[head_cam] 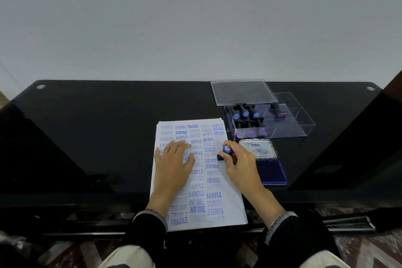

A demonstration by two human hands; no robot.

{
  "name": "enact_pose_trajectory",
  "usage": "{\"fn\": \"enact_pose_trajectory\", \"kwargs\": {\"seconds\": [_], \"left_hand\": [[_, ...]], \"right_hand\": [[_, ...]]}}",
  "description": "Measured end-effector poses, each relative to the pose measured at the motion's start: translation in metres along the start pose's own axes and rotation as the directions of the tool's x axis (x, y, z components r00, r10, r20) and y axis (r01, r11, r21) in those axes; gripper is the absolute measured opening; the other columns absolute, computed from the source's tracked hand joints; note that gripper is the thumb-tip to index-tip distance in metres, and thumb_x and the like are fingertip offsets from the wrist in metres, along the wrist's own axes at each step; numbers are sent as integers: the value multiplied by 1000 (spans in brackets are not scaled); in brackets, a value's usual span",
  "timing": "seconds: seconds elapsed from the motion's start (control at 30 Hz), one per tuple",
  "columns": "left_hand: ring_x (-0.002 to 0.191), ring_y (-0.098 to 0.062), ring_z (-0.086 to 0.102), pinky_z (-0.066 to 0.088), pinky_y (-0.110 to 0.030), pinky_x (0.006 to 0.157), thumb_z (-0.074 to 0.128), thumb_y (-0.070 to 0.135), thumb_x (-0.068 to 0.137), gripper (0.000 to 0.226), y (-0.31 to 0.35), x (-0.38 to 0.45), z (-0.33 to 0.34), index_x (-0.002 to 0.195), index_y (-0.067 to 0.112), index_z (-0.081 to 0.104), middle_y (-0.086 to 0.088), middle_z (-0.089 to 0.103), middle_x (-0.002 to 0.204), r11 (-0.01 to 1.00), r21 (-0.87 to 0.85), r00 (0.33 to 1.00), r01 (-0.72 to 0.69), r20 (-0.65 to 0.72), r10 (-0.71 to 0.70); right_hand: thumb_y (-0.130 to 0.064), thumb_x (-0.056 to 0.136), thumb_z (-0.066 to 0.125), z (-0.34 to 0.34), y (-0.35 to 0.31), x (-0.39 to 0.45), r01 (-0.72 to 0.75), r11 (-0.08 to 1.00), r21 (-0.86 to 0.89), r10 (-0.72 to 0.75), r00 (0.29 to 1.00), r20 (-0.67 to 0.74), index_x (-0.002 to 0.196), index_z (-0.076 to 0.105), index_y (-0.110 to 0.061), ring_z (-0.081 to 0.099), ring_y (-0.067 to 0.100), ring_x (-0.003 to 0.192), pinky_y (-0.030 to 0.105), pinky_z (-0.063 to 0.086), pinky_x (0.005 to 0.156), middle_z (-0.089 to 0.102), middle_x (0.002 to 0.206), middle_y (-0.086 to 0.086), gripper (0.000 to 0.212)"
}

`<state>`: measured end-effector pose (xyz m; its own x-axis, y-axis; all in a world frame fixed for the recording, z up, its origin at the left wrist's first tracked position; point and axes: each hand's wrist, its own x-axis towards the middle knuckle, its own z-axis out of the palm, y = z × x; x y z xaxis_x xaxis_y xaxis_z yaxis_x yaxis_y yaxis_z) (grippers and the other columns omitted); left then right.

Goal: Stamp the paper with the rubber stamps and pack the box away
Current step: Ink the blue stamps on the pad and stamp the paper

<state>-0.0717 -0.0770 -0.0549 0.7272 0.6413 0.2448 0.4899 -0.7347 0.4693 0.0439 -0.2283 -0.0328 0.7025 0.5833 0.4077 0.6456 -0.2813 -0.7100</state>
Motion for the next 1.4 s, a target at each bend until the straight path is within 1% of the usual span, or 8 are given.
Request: {"fn": "enact_pose_trajectory", "kwargs": {"seconds": [0.13,0.37,0.5,0.63,0.83,1.1,1.3,1.4], "left_hand": [[139,-10,31,4,-47,119,47,41,97,35,1,1,0,129,30,53,13,46,141,1000,0,1000,7,8,-7],[140,-10,30,4,-47,119,46,41,97,34,0,1,1,129,31,52,13,45,141,1000,-2,1000,9,15,-9],[140,-10,29,3,-47,118,46,41,97,34,0,0,0,130,31,52,13,44,142,1000,1,1000,8,15,-8],[140,-10,30,3,-46,118,46,41,97,35,0,0,0,130,30,52,13,45,142,1000,-2,1000,10,15,-10],[138,-11,32,6,-48,118,47,40,97,33,0,0,0,128,30,54,12,47,140,1000,2,1000,-1,1,1],[139,-10,31,7,-48,119,46,41,97,34,-1,0,1,128,31,52,13,45,141,1000,8,1000,3,16,-3],[140,-9,29,5,-47,120,45,41,97,34,0,0,0,129,31,52,14,44,142,1000,-4,1000,13,20,-13],[140,-9,29,5,-47,120,45,42,97,35,0,0,-1,130,32,52,14,44,142,1000,-6,1000,14,18,-14]], "right_hand": [[-6,88,64,0,0,0,3,1000,2,-2,1000,-14,105,62,-7,55,11,76,1,39,69,60,88,0,17],[-2,88,61,0,-1,7,10,1000,0,-10,1000,-2,96,61,-5,52,-8,71,1,35,63,54,77,-5,8],[-3,89,60,0,-1,8,5,1000,30,-5,1000,-8,93,60,-5,50,-2,67,4,36,62,55,75,-2,4],[-3,89,60,0,-2,7,1,999,32,-1,1000,-2,95,60,-5,52,-5,68,2,35,62,54,76,-5,6],[-4,90,59,3,4,7,23,1000,-21,-23,999,23,99,59,-6,56,17,73,9,41,66,59,84,1,9],[-3,89,60,1,-1,7,-3,1000,25,3,1000,1,101,61,-3,54,14,72,2,38,67,59,84,1,12],[-8,91,59,-1,0,10,-67,996,56,64,996,57,100,60,-10,52,5,64,4,38,62,56,78,-3,9],[-14,92,57,-8,4,19,-212,968,138,203,976,76,93,59,-18,52,7,57,12,43,61,60,74,4,4]]}}
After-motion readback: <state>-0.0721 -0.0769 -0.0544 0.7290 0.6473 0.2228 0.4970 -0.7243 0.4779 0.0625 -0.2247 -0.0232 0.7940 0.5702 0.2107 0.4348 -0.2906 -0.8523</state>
